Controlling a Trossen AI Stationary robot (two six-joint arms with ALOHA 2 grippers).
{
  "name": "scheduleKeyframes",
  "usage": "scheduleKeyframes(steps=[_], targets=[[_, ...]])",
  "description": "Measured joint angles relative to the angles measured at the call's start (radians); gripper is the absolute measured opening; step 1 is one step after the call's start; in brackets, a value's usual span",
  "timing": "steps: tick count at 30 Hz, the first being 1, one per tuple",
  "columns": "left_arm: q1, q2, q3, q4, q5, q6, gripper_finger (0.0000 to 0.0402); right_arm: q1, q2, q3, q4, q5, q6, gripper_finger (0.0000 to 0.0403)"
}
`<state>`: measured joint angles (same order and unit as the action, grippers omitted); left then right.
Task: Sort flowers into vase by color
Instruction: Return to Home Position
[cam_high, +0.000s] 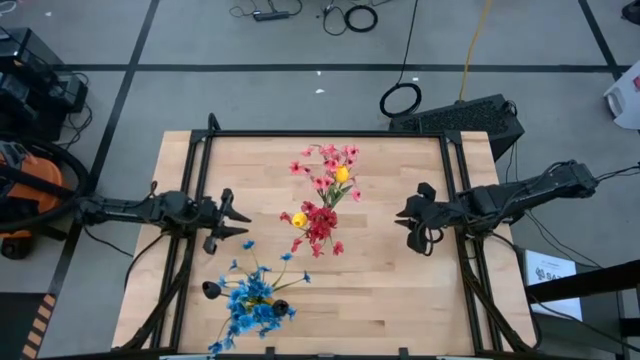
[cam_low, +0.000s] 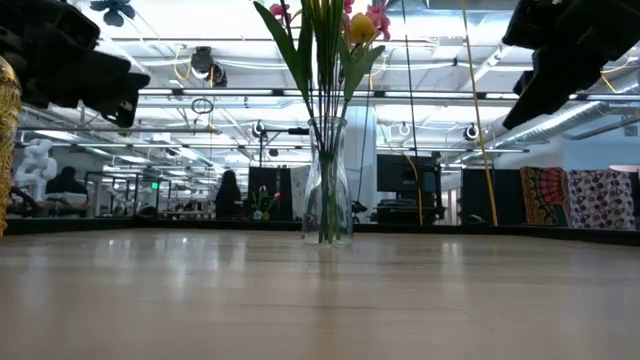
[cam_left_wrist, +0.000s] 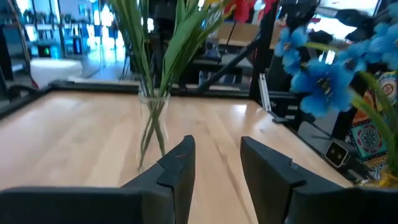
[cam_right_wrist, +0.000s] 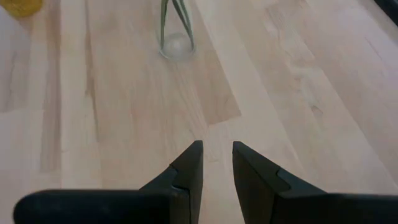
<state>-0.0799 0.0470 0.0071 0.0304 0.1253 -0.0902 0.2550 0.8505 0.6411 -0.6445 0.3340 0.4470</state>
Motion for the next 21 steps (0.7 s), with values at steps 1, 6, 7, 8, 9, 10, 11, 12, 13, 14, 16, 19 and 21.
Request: scheduleKeyframes(steps=[1,6,7,8,9,10,11,12,13,14,16,19,21], targets=[[0.000,-0.015,0.000,0.001,0.002,0.005,0.0134,0.000,-0.022,0.000,-0.011,0.000,0.005,0.0077],[0.000,-0.047,0.000,-0.001,0.002,0.045,0.0134,0.000,-0.159,-0.051,0.017,0.005,-0.022,0.0077],[0.000,-0.046,0.000,0.000,0.002,0.045,0.0134,-0.001,-0.192,-0.082,0.047,0.004,-0.024,0.0077],[0.000,-0.045,0.000,0.000,0.002,0.045,0.0134,0.000,-0.222,-0.118,0.086,0.002,-0.025,0.0077],[0.000,-0.045,0.000,-0.001,0.002,0.045,0.0134,-0.001,-0.253,-0.158,0.132,-0.010,-0.027,0.0077],[0.000,-0.045,-0.001,0.000,0.002,0.045,0.0134,-0.001,-0.283,-0.205,0.193,-0.035,-0.034,0.0077],[0.000,-0.045,-0.001,-0.001,0.002,0.045,0.0134,-0.001,-0.309,-0.252,0.257,-0.064,-0.044,0.0077],[0.000,-0.045,-0.001,-0.001,0.001,0.045,0.0134,-0.001,-0.335,-0.301,0.335,-0.081,-0.051,0.0077],[0.000,-0.045,-0.001,-0.001,0.002,0.044,0.0134,-0.001,-0.359,-0.351,0.417,-0.088,-0.053,0.0077],[0.000,-0.045,-0.001,-0.001,0.002,0.045,0.0134,-0.008,-0.378,-0.397,0.493,-0.098,-0.055,0.0077],[0.000,-0.045,-0.001,-0.001,0.001,0.045,0.0134,-0.026,-0.410,-0.484,0.634,-0.102,-0.056,0.0077],[0.000,-0.045,-0.001,-0.001,0.000,0.045,0.0134,-0.059,-0.446,-0.586,0.773,-0.106,-0.067,0.0077],[0.000,-0.045,-0.001,-0.001,0.000,0.045,0.0134,-0.078,-0.473,-0.630,0.837,-0.123,-0.077,0.0077]])
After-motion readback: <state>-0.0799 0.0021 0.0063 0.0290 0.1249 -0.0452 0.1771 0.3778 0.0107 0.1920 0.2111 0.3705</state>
